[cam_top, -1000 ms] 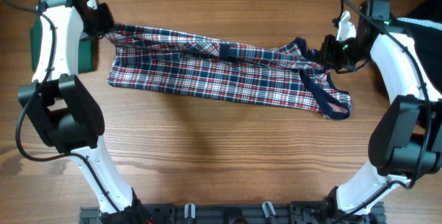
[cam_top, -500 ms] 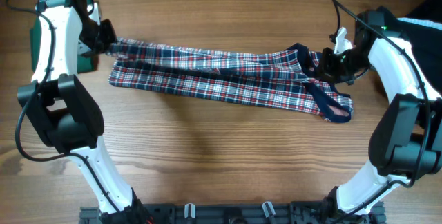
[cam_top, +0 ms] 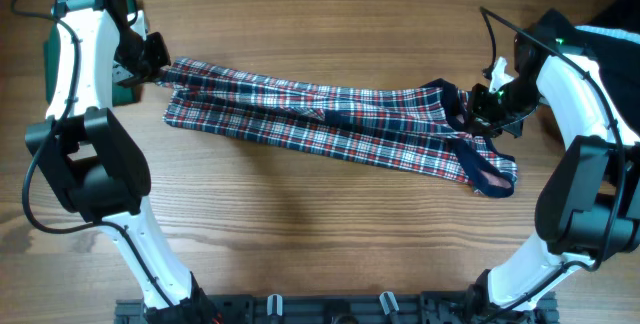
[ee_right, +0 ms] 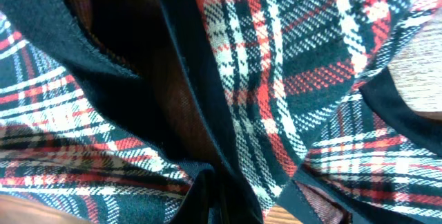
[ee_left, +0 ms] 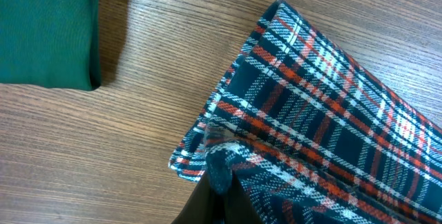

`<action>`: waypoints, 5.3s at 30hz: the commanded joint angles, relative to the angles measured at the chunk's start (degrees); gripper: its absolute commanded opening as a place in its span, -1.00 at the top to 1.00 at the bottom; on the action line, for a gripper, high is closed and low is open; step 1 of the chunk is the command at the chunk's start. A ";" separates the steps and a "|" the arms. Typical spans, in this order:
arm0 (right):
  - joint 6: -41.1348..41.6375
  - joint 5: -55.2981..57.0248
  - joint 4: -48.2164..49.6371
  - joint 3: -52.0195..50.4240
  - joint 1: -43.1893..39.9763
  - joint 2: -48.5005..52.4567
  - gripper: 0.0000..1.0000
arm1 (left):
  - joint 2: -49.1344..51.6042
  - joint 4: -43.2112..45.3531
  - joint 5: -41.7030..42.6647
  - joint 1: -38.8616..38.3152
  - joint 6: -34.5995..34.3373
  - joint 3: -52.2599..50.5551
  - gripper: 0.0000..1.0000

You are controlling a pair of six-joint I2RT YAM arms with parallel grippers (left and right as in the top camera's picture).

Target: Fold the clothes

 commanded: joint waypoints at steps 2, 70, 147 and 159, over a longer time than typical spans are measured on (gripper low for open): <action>0.57 5.38 -0.50 -0.87 -0.70 -1.40 0.92 | 1.66 -0.57 -2.29 0.90 -0.13 0.09 0.92; 10.14 7.26 16.96 -8.48 15.72 -3.93 -0.22 | 5.51 10.67 11.43 -14.14 18.88 -3.26 -0.49; 36.83 28.48 23.21 -0.37 15.39 2.29 0.07 | 0.74 11.13 8.63 -10.78 2.58 -17.49 0.92; 34.23 28.44 21.68 -0.39 15.39 2.29 0.74 | 0.74 11.15 8.63 -10.78 2.58 -17.49 0.92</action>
